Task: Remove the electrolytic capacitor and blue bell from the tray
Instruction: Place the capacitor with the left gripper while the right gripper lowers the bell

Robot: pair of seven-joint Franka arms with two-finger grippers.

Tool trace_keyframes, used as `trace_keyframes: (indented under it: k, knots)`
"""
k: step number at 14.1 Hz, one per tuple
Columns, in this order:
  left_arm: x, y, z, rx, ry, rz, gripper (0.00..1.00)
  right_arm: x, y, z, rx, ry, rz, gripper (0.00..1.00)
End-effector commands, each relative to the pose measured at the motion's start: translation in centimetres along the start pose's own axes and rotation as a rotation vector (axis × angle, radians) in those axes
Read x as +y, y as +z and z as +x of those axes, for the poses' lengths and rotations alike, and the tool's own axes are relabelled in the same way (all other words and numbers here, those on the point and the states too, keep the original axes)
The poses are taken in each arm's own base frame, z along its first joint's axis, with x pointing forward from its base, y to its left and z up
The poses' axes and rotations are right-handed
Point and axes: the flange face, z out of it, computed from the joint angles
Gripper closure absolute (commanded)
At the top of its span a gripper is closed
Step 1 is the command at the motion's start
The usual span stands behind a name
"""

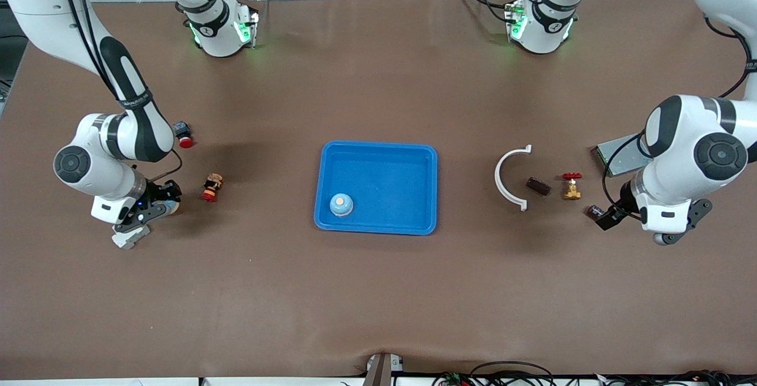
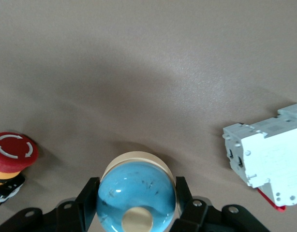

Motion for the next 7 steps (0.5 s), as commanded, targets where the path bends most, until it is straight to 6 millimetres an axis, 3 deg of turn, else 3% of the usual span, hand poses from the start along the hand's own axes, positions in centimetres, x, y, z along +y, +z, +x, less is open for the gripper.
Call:
trace_keyframes:
  k: [1,4,7]
  knots:
    - [0.6,-5.1,-0.9,0.016,0.059,0.028,0.0,-0.1,0.5,-0.3,-0.009,-0.004,0.004,0.86]
    - [1.5,-8.9,-1.2,0.007,0.133,0.038,0.0,-0.6,1.6,-0.2,-0.02,-0.004,0.016,0.85]
    - [2.5,-11.6,-1.9,-0.012,0.188,0.002,0.0,-1.4,1.7,0.2,-0.027,-0.015,0.023,0.78]
